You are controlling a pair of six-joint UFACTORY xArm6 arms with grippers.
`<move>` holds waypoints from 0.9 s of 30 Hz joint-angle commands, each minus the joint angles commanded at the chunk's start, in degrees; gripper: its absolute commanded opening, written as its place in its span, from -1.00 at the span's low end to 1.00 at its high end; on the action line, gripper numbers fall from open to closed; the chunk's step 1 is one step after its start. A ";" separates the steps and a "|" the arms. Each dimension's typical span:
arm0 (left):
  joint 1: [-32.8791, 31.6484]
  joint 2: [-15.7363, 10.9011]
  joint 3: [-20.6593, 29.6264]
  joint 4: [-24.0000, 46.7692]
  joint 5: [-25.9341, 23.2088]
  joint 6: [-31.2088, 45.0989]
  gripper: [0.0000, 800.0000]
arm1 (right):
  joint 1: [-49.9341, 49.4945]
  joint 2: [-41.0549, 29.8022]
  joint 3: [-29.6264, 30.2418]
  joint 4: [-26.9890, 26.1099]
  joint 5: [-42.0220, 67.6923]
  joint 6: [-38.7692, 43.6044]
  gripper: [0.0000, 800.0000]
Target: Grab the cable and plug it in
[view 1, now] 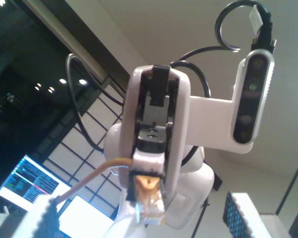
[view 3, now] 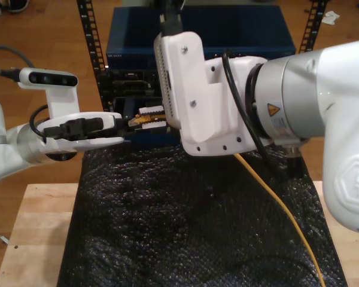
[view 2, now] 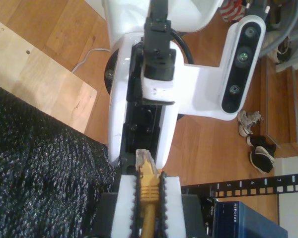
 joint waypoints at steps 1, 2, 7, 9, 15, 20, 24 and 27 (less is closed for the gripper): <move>0.00 -0.09 0.00 -0.09 -0.26 0.09 0.94 | 0.00 0.09 -0.26 0.00 0.00 0.70 -1.00; 0.00 -0.09 0.00 -0.09 -0.70 0.09 0.97 | -0.09 0.35 -0.35 0.00 0.00 1.32 -1.00; 0.18 -1.05 0.00 -0.09 -3.25 0.35 0.97 | -0.09 0.88 -0.79 0.00 0.09 2.20 -1.00; 0.18 -1.58 0.00 -0.09 -3.96 0.44 0.97 | -0.09 1.23 -0.97 0.00 0.09 2.20 -1.00; 0.44 -3.08 0.00 -0.09 -6.77 0.53 0.98 | -1.58 2.99 -2.64 -0.18 0.44 3.69 -1.00; 0.44 -3.43 -0.09 -0.09 -8.09 1.49 0.99 | -6.59 3.08 -2.73 -0.09 1.23 3.78 -1.00; 0.44 -4.40 -0.18 0.00 -9.32 1.58 0.99 | -10.37 3.08 -2.81 0.09 3.08 4.31 -1.00; 0.44 -5.27 -0.26 0.09 -11.16 1.67 0.99 | -12.13 3.08 -3.34 0.26 4.66 5.80 -1.00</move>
